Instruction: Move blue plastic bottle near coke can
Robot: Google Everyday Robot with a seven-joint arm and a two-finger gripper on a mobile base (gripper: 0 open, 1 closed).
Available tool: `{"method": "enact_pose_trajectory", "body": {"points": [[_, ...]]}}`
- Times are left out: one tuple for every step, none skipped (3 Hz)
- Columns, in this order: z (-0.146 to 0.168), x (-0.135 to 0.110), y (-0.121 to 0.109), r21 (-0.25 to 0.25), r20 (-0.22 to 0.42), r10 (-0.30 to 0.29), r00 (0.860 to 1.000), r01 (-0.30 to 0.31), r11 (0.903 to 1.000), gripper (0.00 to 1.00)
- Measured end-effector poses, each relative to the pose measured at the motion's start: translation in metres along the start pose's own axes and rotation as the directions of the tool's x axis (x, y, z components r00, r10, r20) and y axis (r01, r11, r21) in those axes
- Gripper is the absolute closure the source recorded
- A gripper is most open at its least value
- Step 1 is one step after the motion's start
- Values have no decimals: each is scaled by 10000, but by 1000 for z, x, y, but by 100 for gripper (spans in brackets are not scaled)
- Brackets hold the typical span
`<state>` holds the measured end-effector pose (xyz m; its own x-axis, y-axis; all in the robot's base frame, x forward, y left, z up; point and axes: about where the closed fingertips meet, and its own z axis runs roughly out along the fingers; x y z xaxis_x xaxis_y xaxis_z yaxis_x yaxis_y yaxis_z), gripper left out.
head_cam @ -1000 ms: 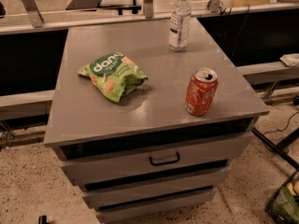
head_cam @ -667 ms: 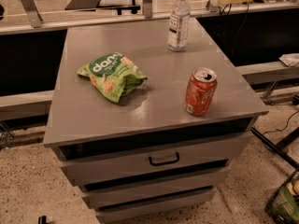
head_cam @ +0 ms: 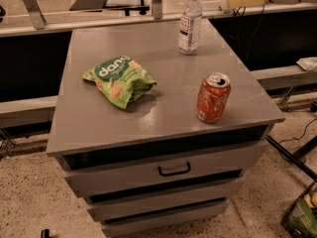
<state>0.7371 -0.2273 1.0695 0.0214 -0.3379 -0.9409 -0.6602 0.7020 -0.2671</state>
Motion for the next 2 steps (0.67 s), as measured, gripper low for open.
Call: {"method": "enact_pose_trajectory", "body": {"points": [[22, 14, -6, 351, -4, 242, 9997, -241, 9991, 0], [40, 25, -16, 539, 389, 756, 9964, -776, 9955, 0]]}}
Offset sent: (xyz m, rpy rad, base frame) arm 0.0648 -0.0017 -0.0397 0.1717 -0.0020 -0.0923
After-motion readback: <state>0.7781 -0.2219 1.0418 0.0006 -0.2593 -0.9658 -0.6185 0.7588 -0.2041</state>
